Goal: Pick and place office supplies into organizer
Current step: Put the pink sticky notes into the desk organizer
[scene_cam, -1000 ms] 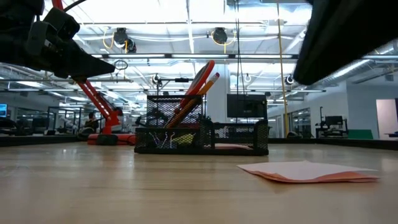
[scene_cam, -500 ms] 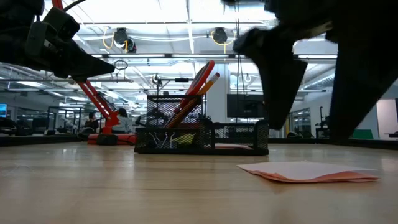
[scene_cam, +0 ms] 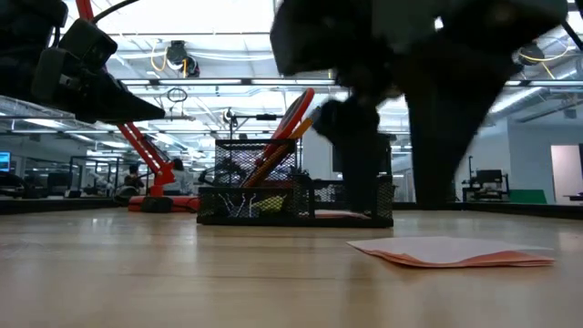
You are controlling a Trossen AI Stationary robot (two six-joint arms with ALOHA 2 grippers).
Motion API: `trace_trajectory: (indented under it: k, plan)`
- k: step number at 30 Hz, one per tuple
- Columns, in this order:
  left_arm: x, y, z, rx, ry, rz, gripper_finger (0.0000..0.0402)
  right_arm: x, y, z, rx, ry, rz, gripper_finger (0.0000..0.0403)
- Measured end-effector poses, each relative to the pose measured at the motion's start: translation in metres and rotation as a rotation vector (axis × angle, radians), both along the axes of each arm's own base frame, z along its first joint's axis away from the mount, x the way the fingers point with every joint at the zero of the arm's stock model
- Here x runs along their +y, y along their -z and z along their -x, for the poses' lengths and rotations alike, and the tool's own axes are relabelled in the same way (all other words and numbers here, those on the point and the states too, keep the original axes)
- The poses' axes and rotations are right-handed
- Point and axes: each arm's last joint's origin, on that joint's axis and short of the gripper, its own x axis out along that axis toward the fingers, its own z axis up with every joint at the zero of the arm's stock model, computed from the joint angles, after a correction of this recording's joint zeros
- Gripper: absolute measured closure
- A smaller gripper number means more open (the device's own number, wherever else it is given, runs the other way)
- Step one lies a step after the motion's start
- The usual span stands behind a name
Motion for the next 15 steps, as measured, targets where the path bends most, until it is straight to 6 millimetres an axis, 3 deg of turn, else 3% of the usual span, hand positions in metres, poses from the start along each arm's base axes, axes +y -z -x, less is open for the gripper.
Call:
trace_trajectory:
  k: [7, 15]
  plan:
    - [0.0, 0.0, 0.0, 0.002, 0.002, -0.012, 0.0371, -0.015, 0.029, 0.011, 0.058, 0.028, 0.002, 0.0055]
    - [0.0, 0.0, 0.0, 0.0, 0.002, -0.012, 0.0371, -0.014, 0.053, 0.024, 0.082, 0.08, -0.042, 0.0064]
